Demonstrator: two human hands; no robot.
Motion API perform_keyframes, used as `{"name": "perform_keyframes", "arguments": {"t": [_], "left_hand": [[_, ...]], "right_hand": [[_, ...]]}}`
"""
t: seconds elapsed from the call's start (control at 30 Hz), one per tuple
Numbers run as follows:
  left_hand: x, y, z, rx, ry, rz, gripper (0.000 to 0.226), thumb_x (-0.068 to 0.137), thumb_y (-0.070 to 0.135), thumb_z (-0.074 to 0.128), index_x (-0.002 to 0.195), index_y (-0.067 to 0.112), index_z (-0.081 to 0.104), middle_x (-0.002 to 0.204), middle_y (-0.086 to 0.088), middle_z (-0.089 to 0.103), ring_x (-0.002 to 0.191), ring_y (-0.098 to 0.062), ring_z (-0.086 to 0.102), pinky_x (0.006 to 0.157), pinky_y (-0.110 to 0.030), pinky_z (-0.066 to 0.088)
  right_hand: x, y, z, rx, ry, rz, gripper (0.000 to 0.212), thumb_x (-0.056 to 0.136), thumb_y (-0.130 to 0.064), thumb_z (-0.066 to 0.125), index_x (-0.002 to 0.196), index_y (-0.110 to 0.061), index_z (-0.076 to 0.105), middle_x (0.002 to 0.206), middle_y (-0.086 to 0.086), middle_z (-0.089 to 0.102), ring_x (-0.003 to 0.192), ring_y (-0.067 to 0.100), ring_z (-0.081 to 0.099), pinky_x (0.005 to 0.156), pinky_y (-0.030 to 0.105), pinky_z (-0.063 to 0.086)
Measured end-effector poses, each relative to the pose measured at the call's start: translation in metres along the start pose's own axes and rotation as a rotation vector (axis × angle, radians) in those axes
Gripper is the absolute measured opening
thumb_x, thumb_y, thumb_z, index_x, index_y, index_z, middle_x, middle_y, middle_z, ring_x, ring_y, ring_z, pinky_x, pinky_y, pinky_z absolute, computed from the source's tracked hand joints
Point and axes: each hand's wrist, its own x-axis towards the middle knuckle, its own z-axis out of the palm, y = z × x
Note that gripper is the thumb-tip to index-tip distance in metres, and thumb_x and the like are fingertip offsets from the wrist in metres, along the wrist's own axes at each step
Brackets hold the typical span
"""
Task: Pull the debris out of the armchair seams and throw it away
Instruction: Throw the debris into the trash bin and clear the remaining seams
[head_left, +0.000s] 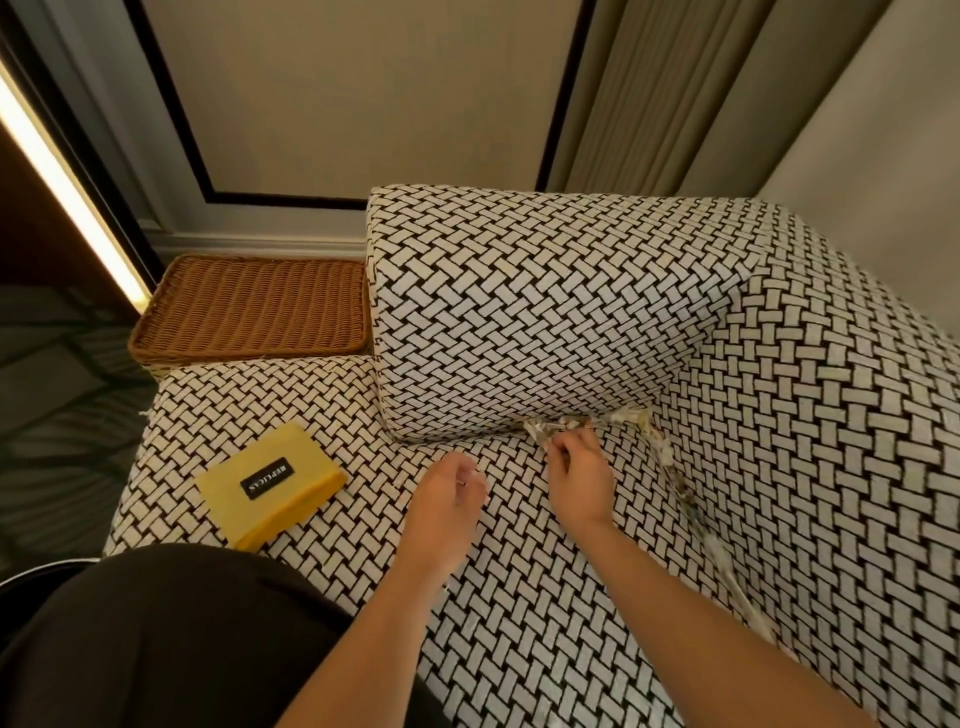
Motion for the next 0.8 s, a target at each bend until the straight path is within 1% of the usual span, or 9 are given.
{"name": "perform_keyframes", "arguments": {"t": [0.07, 0.17, 0.23, 0.33, 0.47, 0.57, 0.67, 0.73, 0.8], "left_hand": [[0.000, 0.005, 0.000, -0.175, -0.022, -0.093, 0.029, 0.095, 0.025, 0.046, 0.124, 0.020, 0.047, 0.112, 0.007, 0.056, 0.097, -0.004, 0.054, 0.078, -0.015, 0.042], [-0.001, 0.010, -0.001, -0.368, -0.064, -0.170, 0.041, 0.094, 0.036, 0.045, 0.133, 0.022, 0.039, 0.110, 0.004, 0.059, 0.103, -0.012, 0.057, 0.093, -0.036, 0.049], [-0.001, 0.014, -0.004, -0.507, -0.114, -0.213, 0.037, 0.095, 0.040, 0.041, 0.126, 0.021, 0.041, 0.106, 0.003, 0.058, 0.099, -0.012, 0.059, 0.084, -0.035, 0.053], [0.000, 0.018, -0.009, -0.579, -0.100, -0.272, 0.024, 0.098, 0.033, 0.037, 0.108, 0.017, 0.052, 0.090, -0.002, 0.060, 0.077, -0.009, 0.059, 0.057, -0.018, 0.048], [0.005, 0.013, -0.012, -0.609, 0.011, -0.355, 0.032, 0.101, 0.020, 0.033, 0.088, 0.005, 0.058, 0.074, -0.008, 0.060, 0.061, -0.013, 0.056, 0.049, -0.020, 0.046], [0.008, 0.009, -0.015, -0.683, 0.114, -0.425, 0.031, 0.100, 0.017, 0.032, 0.078, 0.008, 0.052, 0.062, -0.004, 0.049, 0.050, -0.013, 0.044, 0.044, -0.023, 0.040], [0.010, 0.007, -0.016, -0.681, 0.114, -0.503, 0.029, 0.099, 0.023, 0.036, 0.074, 0.013, 0.047, 0.056, 0.001, 0.033, 0.045, -0.010, 0.029, 0.037, -0.018, 0.031], [0.011, 0.008, -0.016, -0.718, 0.076, -0.553, 0.030, 0.098, 0.032, 0.041, 0.071, 0.018, 0.042, 0.053, 0.003, 0.028, 0.043, -0.009, 0.024, 0.032, -0.017, 0.026], [0.010, 0.008, -0.017, -0.768, 0.024, -0.585, 0.042, 0.095, 0.043, 0.043, 0.060, 0.020, 0.034, 0.049, 0.006, 0.023, 0.041, -0.009, 0.020, 0.033, -0.019, 0.022]], "right_hand": [[-0.011, -0.010, -0.004, 0.206, -0.052, 0.001, 0.015, 0.093, -0.014, 0.052, 0.081, -0.007, 0.058, 0.092, -0.003, 0.049, 0.069, 0.011, 0.048, 0.060, 0.013, 0.037], [-0.031, -0.034, -0.012, 0.374, -0.252, -0.098, 0.011, 0.092, -0.012, 0.054, 0.084, -0.009, 0.061, 0.095, -0.002, 0.051, 0.071, 0.001, 0.049, 0.065, 0.010, 0.043], [-0.044, -0.048, -0.014, 0.367, -0.381, -0.199, 0.011, 0.092, -0.010, 0.054, 0.089, -0.009, 0.064, 0.100, -0.004, 0.050, 0.080, 0.002, 0.054, 0.074, 0.013, 0.048], [-0.054, -0.062, -0.015, 0.322, -0.490, -0.309, 0.015, 0.091, -0.007, 0.053, 0.099, -0.008, 0.066, 0.105, -0.006, 0.049, 0.088, 0.005, 0.057, 0.079, 0.018, 0.052], [-0.045, -0.066, -0.018, 0.342, -0.461, -0.268, 0.010, 0.091, -0.015, 0.054, 0.095, -0.013, 0.063, 0.099, -0.006, 0.051, 0.078, 0.002, 0.053, 0.072, 0.011, 0.046], [-0.019, -0.051, -0.013, 0.182, -0.262, -0.118, 0.022, 0.091, -0.025, 0.056, 0.110, -0.015, 0.059, 0.096, -0.002, 0.055, 0.074, 0.006, 0.050, 0.066, 0.016, 0.042], [0.005, -0.036, -0.007, -0.155, -0.252, -0.041, 0.042, 0.091, -0.032, 0.056, 0.128, -0.014, 0.049, 0.117, 0.006, 0.052, 0.097, 0.017, 0.056, 0.070, 0.024, 0.043], [0.015, -0.031, -0.001, -0.346, -0.246, -0.051, 0.039, 0.092, -0.037, 0.052, 0.124, -0.015, 0.053, 0.123, 0.008, 0.050, 0.103, 0.024, 0.057, 0.065, 0.026, 0.042], [0.022, -0.032, 0.006, -0.426, -0.215, -0.053, 0.033, 0.093, -0.035, 0.049, 0.114, -0.013, 0.060, 0.119, 0.008, 0.053, 0.098, 0.024, 0.058, 0.060, 0.025, 0.041]]}}
